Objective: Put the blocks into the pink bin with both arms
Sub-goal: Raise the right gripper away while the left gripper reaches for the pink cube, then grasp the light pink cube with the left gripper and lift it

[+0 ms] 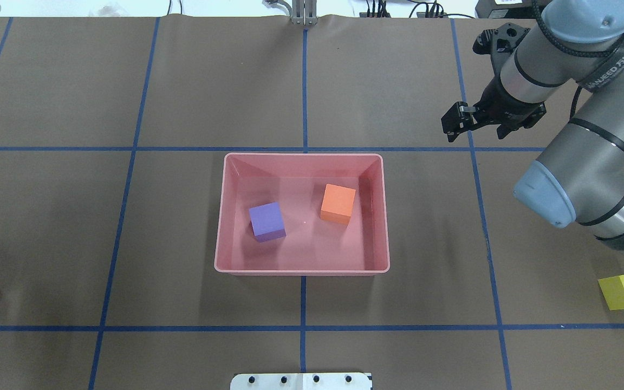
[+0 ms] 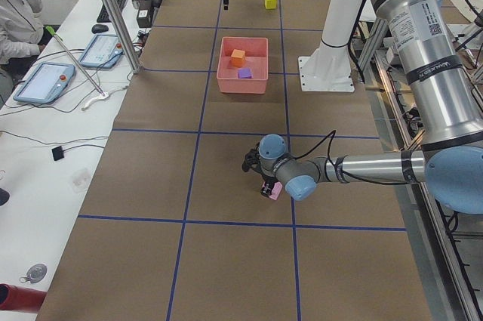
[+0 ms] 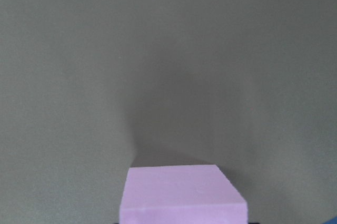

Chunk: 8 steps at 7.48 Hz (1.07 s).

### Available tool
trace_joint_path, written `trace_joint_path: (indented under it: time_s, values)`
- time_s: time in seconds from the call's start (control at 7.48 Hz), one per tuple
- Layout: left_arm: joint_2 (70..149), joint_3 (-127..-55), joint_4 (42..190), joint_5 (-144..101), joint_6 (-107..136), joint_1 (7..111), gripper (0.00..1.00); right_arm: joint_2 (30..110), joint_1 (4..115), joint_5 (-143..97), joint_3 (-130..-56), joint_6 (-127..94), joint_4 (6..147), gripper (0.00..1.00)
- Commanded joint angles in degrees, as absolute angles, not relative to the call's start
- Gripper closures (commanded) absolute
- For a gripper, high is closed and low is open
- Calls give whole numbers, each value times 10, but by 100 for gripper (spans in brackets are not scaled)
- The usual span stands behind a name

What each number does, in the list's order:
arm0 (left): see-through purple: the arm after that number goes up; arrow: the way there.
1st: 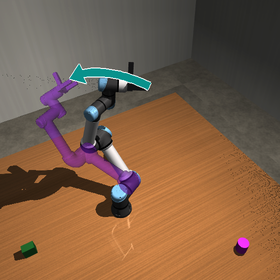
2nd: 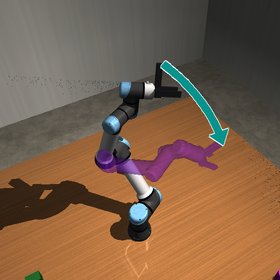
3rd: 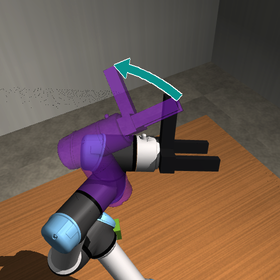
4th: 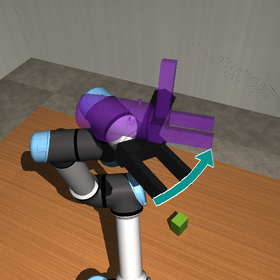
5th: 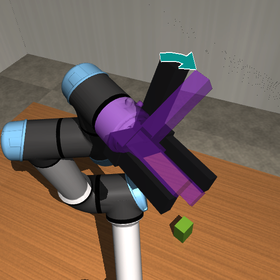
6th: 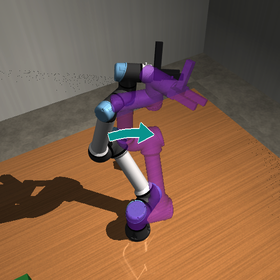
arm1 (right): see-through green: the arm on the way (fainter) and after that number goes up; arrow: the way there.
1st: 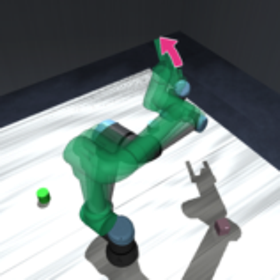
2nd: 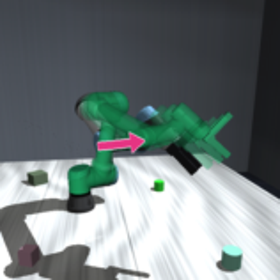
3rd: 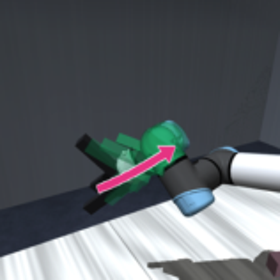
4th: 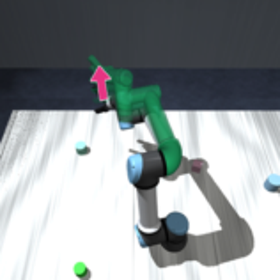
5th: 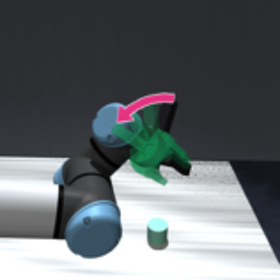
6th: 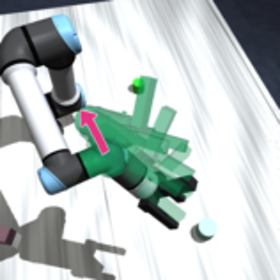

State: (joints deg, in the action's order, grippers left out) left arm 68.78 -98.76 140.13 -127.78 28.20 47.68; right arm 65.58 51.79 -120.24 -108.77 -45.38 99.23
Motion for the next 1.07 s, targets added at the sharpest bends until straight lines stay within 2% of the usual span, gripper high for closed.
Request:
trace_joint_path:
  time_s: [0.0,0.13,0.27,0.4,0.53,0.67,0.94]
  values:
    - [730,-999,1384,-1328,287,484,52,661,530,-1202,-1085,-420,993,0]
    - [751,-1024,1343,-1339,290,504,52,664,539,-1202,-1080,-397,993,0]
    - [795,-1080,1224,-1346,290,518,52,665,546,-1204,-1074,-385,993,0]
    - [867,-1132,1082,-1346,294,519,52,667,552,-1207,-1069,-372,993,0]
    - [970,-1155,958,-1345,332,519,52,685,567,-1215,-1069,-343,993,0]
    - [1050,-1149,896,-1345,379,516,50,704,595,-1236,-1068,-299,993,0]
    - [1145,-1129,878,-1342,475,485,49,777,660,-1263,-1070,-176,991,0]
